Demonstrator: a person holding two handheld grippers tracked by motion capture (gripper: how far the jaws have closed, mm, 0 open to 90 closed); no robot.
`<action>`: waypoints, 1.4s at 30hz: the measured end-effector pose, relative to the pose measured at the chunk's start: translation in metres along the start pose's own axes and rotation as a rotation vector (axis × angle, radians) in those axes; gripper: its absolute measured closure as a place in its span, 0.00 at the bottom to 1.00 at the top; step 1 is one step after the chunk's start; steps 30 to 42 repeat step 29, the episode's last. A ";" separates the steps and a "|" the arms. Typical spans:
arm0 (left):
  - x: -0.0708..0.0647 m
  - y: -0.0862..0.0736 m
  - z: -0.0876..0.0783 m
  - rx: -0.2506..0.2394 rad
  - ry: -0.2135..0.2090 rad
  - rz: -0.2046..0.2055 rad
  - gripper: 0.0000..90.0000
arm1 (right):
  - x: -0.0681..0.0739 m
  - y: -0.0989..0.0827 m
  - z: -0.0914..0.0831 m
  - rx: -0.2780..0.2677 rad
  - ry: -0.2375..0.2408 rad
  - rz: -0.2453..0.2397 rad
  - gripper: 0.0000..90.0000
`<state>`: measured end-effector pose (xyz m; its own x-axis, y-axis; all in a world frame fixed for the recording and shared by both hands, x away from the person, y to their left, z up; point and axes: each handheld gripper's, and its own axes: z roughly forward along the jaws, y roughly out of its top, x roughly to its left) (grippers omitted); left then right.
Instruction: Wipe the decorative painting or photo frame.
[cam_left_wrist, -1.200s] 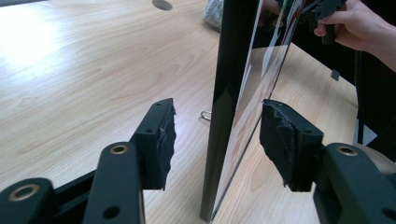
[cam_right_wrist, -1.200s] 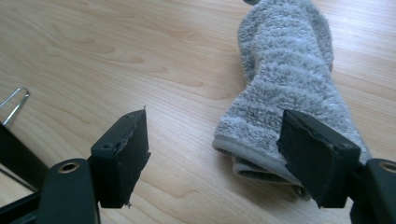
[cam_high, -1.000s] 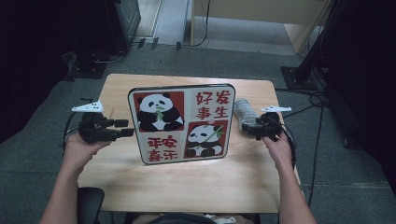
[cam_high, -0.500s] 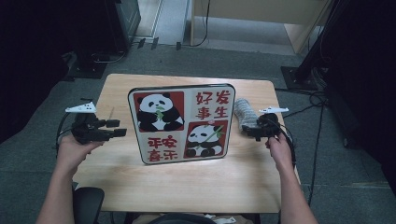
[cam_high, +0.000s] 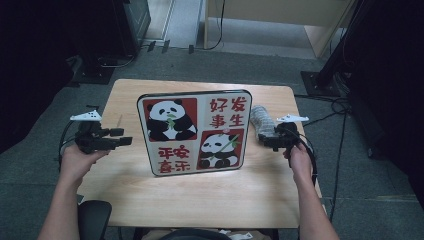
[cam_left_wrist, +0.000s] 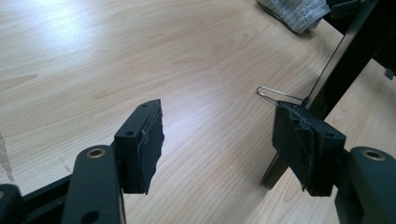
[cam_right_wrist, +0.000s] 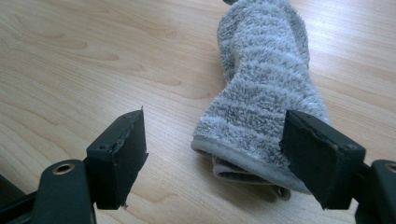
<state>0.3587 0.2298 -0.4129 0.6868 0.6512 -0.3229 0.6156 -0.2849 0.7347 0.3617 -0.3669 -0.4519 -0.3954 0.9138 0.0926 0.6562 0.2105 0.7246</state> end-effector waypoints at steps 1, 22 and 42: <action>0.001 0.000 0.000 0.001 0.006 0.001 0.38 | 0.000 0.000 -0.001 -0.005 0.002 0.003 0.25; 0.004 -0.002 0.008 0.026 0.056 0.002 0.37 | -0.003 -0.002 -0.003 -0.007 0.031 -0.017 0.25; 0.005 -0.003 0.009 0.027 0.052 -0.004 0.35 | -0.005 -0.001 -0.003 -0.007 0.045 -0.009 0.24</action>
